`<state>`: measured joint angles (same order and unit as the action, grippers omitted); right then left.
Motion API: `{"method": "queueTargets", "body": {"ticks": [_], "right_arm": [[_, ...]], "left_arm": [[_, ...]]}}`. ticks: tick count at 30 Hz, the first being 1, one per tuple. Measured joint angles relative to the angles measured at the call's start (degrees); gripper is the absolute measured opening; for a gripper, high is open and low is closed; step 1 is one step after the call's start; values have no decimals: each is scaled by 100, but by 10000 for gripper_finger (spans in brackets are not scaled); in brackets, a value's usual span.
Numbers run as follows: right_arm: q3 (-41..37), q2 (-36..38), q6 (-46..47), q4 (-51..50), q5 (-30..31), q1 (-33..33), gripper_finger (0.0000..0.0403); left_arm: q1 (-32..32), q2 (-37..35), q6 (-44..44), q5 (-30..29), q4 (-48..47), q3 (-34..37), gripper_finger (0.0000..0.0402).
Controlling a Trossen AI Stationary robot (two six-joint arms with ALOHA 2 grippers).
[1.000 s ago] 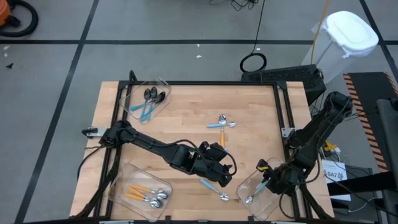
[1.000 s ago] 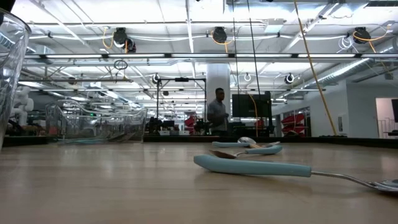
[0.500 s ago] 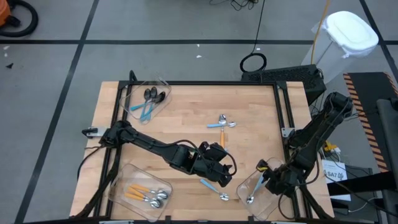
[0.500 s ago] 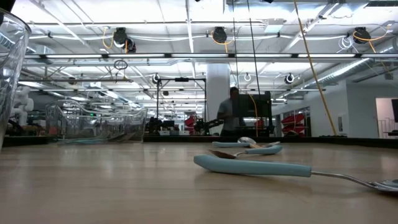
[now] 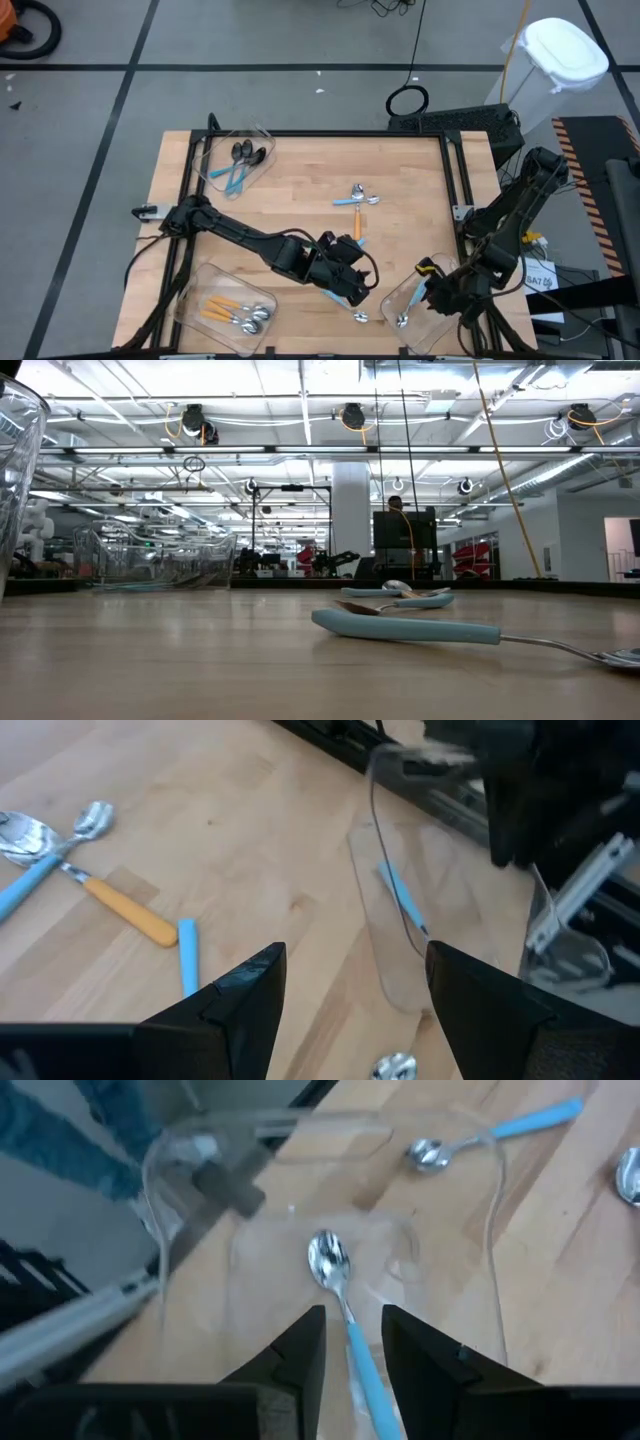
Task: Sort silverware by color (type)
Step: Put the light blue spoon into the bottom right transparent bin
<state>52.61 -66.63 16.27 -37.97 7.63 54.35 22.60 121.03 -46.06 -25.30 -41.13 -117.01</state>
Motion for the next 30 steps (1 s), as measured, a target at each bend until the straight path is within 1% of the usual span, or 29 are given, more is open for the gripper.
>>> {"method": "queueTargets", "body": {"ticks": [7,11,16,20,26,28,30], "right_arm": [[298,0,857,1,430,-9,98],[450,0,1371,3,455,-39,98],[521,0,2245,157,776,-44,98],[521,0,2704,430,901,-44,98],[521,0,3149,721,886,-44,98],[521,-2,3503,832,884,-44,98],[521,-2,3897,1045,884,-44,98]], "left_arm": [[4,0,415,457,-155,0,239],[4,0,655,647,-266,0,239],[4,64,874,1049,-284,-2,239],[6,186,845,1342,-261,-4,239],[87,417,803,1414,-122,-6,239],[141,459,684,1570,-175,-1,239],[182,529,443,1704,-29,0,239]]}}
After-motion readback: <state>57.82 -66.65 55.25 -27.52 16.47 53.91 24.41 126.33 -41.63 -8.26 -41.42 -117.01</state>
